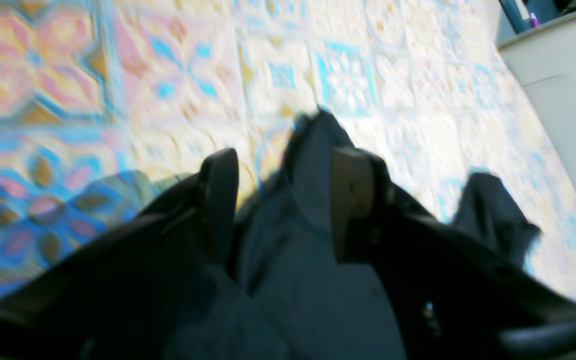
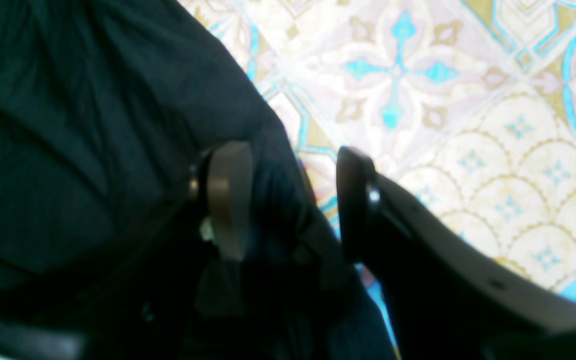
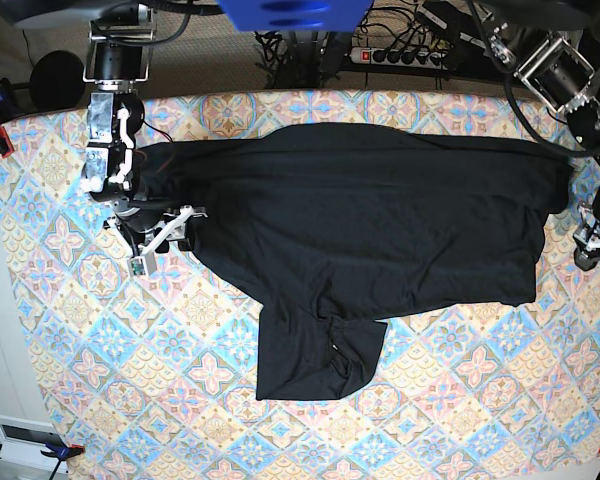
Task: Layout the t-shirt on the table in an organized manner, then fold the t-shirt properly
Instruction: 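Drag the shirt corner with the right gripper toward the shirt's middle, then drag the shirt corner with the left gripper toward the shirt's middle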
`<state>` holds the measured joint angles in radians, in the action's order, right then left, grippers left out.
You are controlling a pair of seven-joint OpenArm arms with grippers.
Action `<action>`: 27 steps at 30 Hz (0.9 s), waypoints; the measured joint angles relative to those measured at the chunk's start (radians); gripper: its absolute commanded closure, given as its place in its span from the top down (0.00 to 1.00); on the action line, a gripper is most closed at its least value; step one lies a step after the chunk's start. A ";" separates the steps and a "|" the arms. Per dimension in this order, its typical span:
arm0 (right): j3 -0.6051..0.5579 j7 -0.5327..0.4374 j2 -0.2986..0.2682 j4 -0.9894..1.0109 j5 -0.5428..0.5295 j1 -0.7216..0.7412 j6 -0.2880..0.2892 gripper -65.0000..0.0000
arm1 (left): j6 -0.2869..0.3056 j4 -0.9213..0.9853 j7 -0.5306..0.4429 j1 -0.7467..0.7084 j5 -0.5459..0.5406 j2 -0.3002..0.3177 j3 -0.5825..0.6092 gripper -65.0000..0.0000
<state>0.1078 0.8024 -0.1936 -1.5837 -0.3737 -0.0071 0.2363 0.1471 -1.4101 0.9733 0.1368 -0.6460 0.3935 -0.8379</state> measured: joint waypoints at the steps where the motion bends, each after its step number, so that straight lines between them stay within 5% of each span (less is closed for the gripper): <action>1: 0.000 -0.002 0.000 0.000 0.000 0.000 0.000 0.41 | -0.003 0.007 -0.004 0.013 0.033 0.007 0.027 0.44; 11: 0.000 -0.002 0.002 -0.004 0.000 -0.001 0.000 0.41 | 0.003 0.169 0.000 0.157 0.230 -0.039 0.111 0.44; 27: -0.059 -0.007 -0.003 0.001 0.000 0.070 0.000 0.41 | 0.003 0.167 -0.061 0.157 0.249 -0.058 0.109 0.44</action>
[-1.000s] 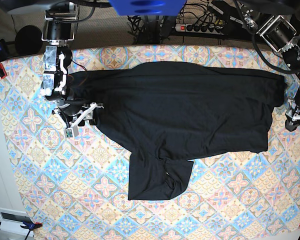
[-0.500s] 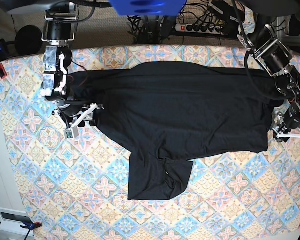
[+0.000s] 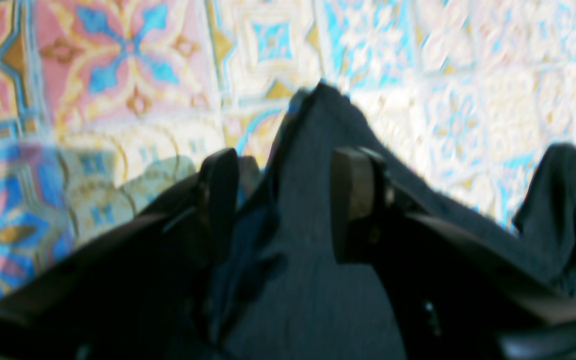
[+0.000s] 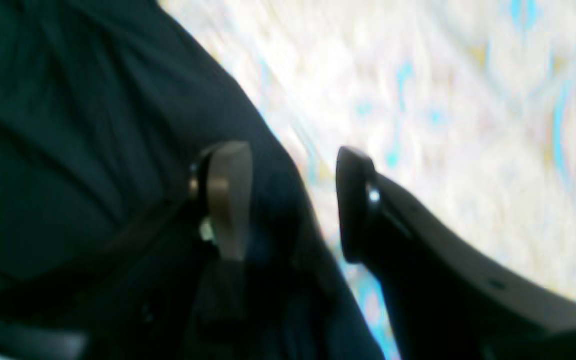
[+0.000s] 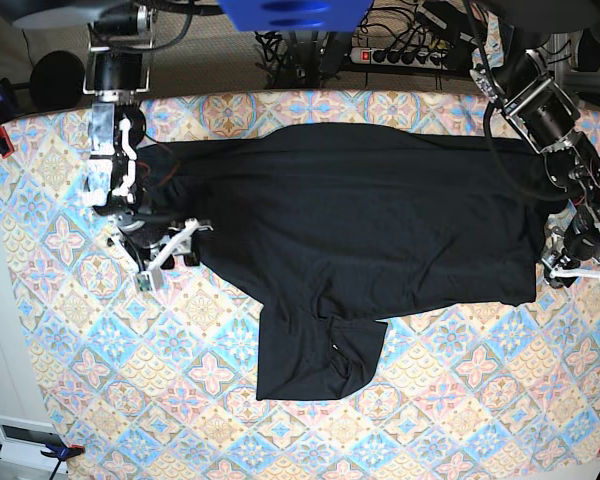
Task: Layout the t-shirt on the table in an organized manner, then fold the t-shirt properly
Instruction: 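Drag the shirt corner with the left gripper toward the shirt's middle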
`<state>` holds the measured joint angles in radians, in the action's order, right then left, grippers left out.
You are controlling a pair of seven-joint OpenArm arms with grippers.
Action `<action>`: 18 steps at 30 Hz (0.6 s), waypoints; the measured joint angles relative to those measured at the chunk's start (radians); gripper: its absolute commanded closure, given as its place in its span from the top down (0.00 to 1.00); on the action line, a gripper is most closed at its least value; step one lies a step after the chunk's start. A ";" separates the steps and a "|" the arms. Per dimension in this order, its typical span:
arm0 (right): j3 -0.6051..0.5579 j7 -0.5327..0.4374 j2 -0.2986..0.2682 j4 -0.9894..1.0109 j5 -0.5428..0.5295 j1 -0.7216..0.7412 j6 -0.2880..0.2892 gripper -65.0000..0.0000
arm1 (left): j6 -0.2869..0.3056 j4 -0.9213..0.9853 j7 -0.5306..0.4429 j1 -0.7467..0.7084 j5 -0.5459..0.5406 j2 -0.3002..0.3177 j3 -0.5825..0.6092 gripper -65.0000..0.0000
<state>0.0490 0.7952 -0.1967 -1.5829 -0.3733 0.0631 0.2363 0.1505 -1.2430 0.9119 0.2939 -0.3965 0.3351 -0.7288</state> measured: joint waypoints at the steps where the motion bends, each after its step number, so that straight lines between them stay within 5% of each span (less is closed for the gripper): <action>1: -0.010 -0.005 0.003 0.000 0.000 0.011 0.000 0.41 | 0.000 0.000 -0.010 0.000 0.002 0.001 0.000 0.44; 7: -0.013 0.010 0.003 0.000 0.003 0.006 0.000 0.41 | 0.000 0.021 -0.034 0.006 0.064 -0.002 0.004 0.44; 18: -0.013 0.005 0.003 0.013 0.000 0.008 0.000 0.41 | -0.003 0.323 -0.240 0.117 0.167 -0.006 0.006 0.44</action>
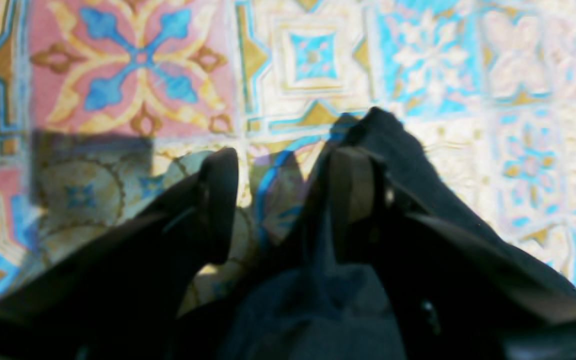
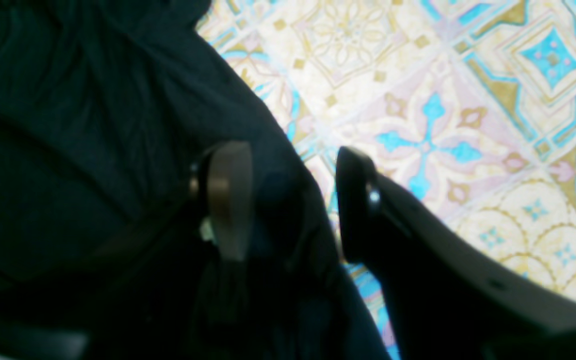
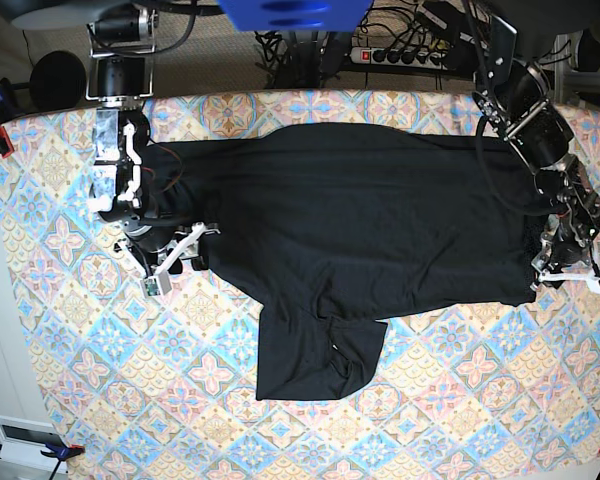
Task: Layout the t-shirt on the table in an organized manner, then fold the t-shirt properly
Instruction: 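Drag the shirt corner with the left gripper toward the shirt's middle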
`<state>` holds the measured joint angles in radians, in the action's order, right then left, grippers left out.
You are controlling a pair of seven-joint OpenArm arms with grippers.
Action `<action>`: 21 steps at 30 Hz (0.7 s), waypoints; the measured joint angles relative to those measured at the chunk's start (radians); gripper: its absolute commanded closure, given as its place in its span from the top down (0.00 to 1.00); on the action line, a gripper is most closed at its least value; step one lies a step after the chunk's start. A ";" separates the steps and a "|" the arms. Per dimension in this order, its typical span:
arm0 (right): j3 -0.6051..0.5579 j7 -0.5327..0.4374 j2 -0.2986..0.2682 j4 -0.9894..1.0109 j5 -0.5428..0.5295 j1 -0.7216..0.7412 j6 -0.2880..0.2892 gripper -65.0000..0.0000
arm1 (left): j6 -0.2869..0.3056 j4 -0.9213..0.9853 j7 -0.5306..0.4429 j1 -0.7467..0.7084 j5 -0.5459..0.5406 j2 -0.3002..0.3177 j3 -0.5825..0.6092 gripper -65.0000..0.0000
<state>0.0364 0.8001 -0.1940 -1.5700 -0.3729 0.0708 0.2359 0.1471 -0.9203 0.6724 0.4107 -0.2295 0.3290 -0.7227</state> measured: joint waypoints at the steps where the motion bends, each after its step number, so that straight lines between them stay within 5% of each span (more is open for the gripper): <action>1: 0.000 0.000 0.000 0.000 -0.001 0.000 0.000 0.41 | -0.001 0.003 -0.014 0.003 0.004 -0.009 0.000 0.44; 7: 0.000 0.000 0.000 -0.002 0.000 0.000 0.000 0.41 | 0.000 0.005 -0.050 0.002 0.014 -0.101 0.012 0.44; 13: 0.000 0.000 0.001 -0.002 0.000 0.000 0.001 0.41 | 0.004 0.000 -0.053 -0.011 -0.003 -0.102 0.221 0.44; 21: 0.000 0.000 0.000 -0.004 0.000 0.001 0.000 0.41 | 0.010 -0.256 -0.014 -0.148 -0.003 -0.111 0.266 0.44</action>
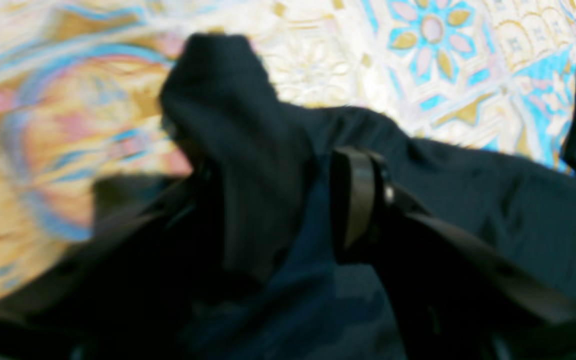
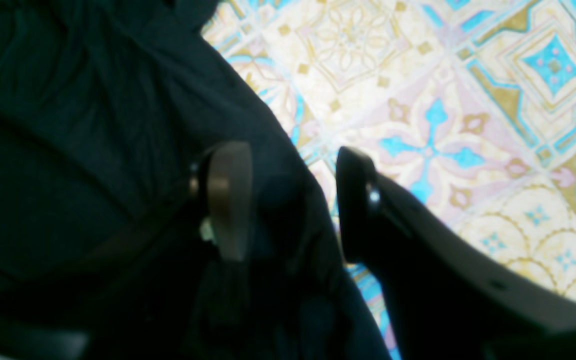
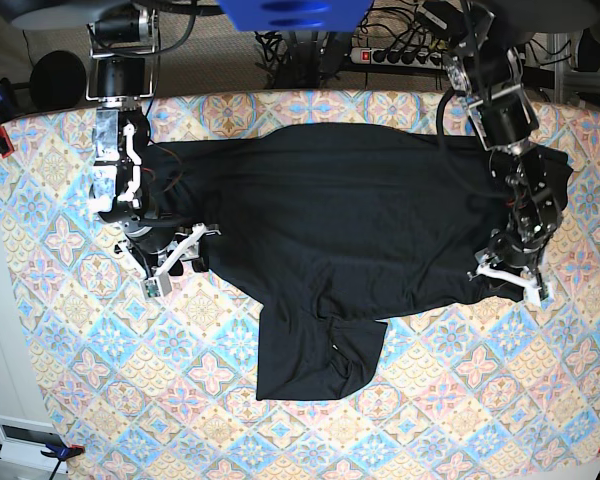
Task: Layout the t-shirt on the table in an organized manner, then fold the t-shirt properly
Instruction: 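Drag the shirt corner with the left gripper toward the shirt's middle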
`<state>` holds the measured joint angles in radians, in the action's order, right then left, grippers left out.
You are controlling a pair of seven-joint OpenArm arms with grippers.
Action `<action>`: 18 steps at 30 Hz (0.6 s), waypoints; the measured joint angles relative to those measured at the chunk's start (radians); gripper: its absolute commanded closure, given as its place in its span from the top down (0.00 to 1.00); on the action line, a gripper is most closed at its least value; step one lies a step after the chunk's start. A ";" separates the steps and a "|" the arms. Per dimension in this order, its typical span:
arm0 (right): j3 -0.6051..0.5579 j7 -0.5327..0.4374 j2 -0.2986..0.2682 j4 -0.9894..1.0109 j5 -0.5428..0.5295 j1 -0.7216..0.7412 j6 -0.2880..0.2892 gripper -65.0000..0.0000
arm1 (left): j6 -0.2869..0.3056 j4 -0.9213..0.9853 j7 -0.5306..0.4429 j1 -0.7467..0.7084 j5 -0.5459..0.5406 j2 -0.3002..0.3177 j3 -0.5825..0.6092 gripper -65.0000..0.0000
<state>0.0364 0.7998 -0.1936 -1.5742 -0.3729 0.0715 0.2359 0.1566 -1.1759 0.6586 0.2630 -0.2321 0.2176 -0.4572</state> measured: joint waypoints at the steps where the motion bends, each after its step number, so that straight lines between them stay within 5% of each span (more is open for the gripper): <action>1: 0.000 0.000 0.000 0.002 0.001 0.000 0.000 0.41 | -0.003 -0.027 0.001 -0.012 0.002 0.004 0.000 0.44; 18: -0.027 0.001 0.005 0.005 0.000 0.000 0.000 0.41 | -0.005 -0.066 -0.011 -0.028 0.002 0.045 -0.133 0.44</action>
<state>0.0093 0.8005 -0.1886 -1.5696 -0.3729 0.0711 0.2359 0.1513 -1.2423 0.6472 0.2352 -0.2306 0.2626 -0.5900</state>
